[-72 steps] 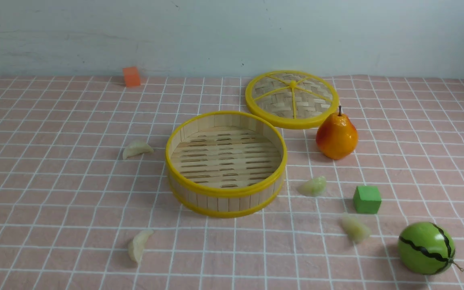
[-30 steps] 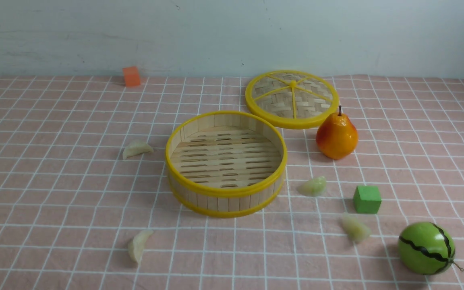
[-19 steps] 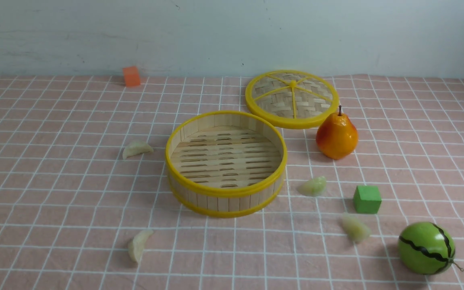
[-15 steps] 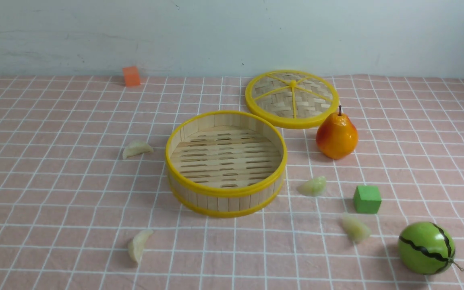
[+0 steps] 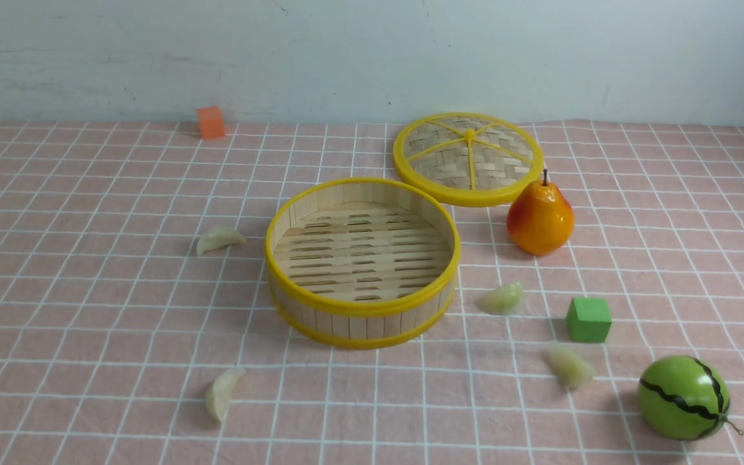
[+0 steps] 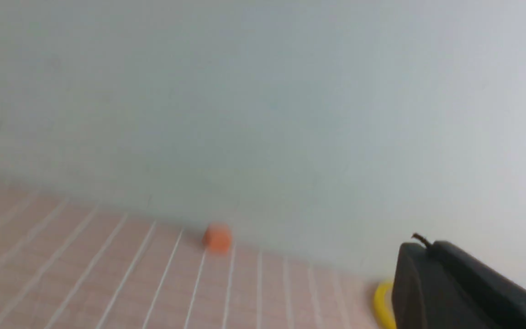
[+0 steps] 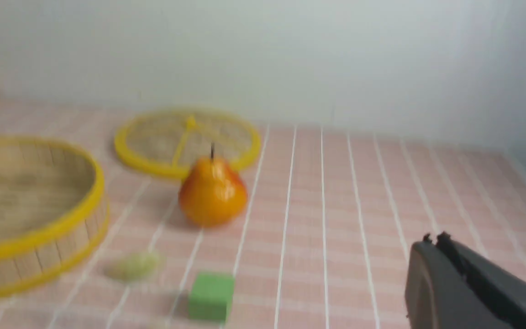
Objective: Put the dumplings into the steamer on the table with the pink tablecloth.
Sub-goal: 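Reach for and grasp a dumpling on the table with the left gripper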
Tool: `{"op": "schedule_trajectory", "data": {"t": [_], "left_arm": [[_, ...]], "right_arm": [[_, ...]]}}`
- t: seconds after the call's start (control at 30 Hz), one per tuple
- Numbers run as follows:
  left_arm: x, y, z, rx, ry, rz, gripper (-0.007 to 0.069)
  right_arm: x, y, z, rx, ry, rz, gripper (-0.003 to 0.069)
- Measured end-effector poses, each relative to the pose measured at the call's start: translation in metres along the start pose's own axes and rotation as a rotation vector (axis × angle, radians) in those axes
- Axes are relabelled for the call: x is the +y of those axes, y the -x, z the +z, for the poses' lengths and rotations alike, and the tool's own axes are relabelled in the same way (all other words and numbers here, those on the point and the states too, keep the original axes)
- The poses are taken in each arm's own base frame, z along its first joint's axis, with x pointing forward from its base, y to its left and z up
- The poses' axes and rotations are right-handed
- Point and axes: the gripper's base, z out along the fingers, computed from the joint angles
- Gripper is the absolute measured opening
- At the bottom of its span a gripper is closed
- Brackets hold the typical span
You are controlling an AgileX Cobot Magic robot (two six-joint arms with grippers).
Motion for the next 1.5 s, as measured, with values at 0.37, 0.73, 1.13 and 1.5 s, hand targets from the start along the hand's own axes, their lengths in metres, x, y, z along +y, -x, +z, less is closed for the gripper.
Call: {"op": "schedule_trajectory", "data": {"t": [0.37, 0.73, 1.13, 1.5], "left_arm": [[0.0, -0.088, 0.084, 0.779, 0.223, -0.06, -0.0014], [-0.015, -0.074, 0.21, 0.822, 0.119, 0.167, -0.0002], [0.018, -0.157, 0.332, 0.954, 0.173, 0.374, 0.0507], [0.025, -0.189, 0.345, 1.081, 0.138, 0.368, 0.0382]], "right_arm": [[0.048, -0.05, 0.05, 0.601, 0.221, -0.054, -0.001], [0.091, -0.056, 0.072, 0.753, 0.409, -0.186, -0.001], [0.095, -0.057, 0.074, 0.753, 0.42, -0.161, -0.0002], [0.095, -0.055, 0.075, 0.733, 0.419, -0.157, 0.0001]]}}
